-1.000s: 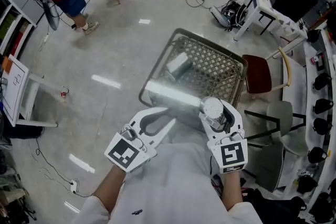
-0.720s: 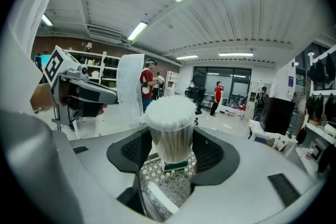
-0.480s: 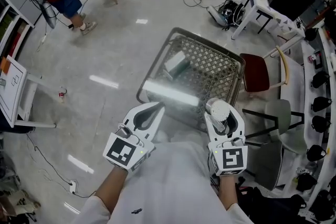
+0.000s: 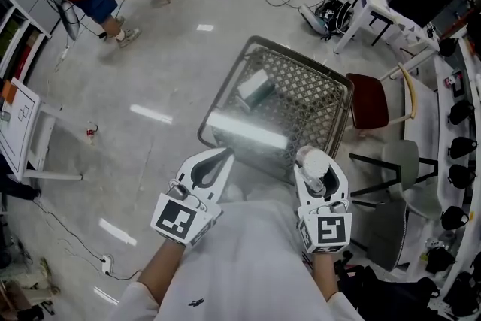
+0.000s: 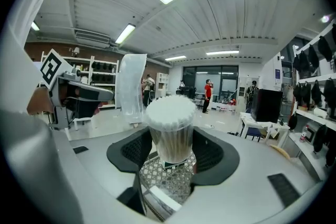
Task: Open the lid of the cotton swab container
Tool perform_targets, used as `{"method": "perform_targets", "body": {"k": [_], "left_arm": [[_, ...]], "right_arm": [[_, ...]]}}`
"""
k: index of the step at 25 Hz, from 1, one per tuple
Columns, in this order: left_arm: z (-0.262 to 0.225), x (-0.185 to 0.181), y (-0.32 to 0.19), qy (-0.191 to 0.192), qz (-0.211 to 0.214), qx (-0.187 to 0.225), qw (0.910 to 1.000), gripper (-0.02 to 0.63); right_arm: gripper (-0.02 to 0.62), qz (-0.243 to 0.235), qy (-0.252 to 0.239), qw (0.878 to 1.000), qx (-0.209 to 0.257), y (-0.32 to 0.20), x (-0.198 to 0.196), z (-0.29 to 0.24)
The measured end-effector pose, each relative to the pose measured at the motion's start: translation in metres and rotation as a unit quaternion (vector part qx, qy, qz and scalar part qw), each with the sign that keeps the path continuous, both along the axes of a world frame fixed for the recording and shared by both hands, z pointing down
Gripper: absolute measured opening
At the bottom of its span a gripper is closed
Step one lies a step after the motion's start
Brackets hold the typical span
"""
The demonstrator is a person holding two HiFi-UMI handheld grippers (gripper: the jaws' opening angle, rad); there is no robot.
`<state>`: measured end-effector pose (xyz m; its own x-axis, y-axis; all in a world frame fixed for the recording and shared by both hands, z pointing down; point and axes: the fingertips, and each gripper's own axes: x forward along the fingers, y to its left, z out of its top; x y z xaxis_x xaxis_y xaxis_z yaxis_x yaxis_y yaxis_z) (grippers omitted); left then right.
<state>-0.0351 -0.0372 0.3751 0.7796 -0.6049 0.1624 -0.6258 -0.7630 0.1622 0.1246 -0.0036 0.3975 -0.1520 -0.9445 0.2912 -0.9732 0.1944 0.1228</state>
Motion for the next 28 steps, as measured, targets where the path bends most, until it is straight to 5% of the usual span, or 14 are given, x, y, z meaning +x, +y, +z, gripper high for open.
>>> {"method": "perform_targets", "body": {"k": [11, 24, 28], "left_arm": [[0.001, -0.008, 0.001, 0.026, -0.004, -0.014, 0.9996, 0.009], [0.003, -0.010, 0.004, 0.021, -0.003, -0.005, 0.9998, 0.009], [0.001, -0.002, 0.009, 0.048, 0.006, -0.024, 0.9985, 0.009]], "right_arm": [[0.230, -0.018, 0.018, 1.000, -0.007, 0.000, -0.004, 0.001], [0.230, -0.028, -0.018, 0.999, 0.004, -0.004, -0.003, -0.007], [0.230, -0.048, -0.010, 0.999, 0.003, 0.000, -0.009, -0.003]]}}
